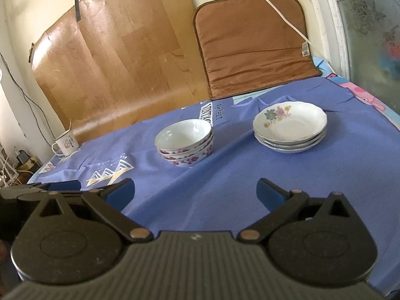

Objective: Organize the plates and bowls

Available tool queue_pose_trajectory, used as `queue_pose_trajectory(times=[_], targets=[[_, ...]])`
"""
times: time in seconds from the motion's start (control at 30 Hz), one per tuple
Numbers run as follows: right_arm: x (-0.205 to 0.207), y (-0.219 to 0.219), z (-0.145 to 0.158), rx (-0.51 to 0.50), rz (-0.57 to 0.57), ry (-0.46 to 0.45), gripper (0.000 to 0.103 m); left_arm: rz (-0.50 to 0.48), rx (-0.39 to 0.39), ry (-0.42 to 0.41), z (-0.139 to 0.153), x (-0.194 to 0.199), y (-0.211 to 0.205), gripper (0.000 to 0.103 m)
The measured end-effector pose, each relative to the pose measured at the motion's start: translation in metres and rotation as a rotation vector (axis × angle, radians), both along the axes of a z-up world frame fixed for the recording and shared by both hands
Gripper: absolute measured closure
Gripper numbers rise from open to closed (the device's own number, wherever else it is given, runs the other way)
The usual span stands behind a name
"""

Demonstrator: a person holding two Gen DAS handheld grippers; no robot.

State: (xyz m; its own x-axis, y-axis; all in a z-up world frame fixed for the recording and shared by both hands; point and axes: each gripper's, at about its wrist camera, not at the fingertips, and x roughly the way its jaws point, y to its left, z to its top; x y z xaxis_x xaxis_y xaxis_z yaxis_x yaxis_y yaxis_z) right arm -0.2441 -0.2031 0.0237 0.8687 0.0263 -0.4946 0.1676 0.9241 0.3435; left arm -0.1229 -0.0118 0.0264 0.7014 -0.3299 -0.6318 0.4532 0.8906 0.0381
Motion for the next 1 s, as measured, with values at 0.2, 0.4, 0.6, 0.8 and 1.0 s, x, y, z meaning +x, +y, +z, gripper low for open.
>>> queue_pose_trajectory(times=[0.2, 0.4, 0.6, 0.8, 1.0], targets=[[0.009, -0.01, 0.003, -0.052, -0.028, -0.003, 0.0, -0.021, -0.056, 0.033, -0.004, 0.018, 0.004, 0.0], [0.033, -0.019, 0.019, -0.15, 0.043, -0.045, 0.0, -0.019, -0.143, 0.038, 0.006, 0.055, 0.015, 0.001], [0.089, -0.04, 0.023, -0.081, 0.187, 0.05, 0.025, -0.096, -0.261, 0.144, 0.021, 0.094, -0.004, 0.02], [0.149, -0.065, 0.008, 0.054, 0.239, 0.225, 0.061, -0.078, -0.41, 0.447, -0.014, 0.14, -0.021, 0.053], [0.179, -0.072, -0.015, 0.112, 0.269, 0.344, 0.063, -0.07, -0.488, 0.569, -0.045, 0.155, -0.032, 0.06]])
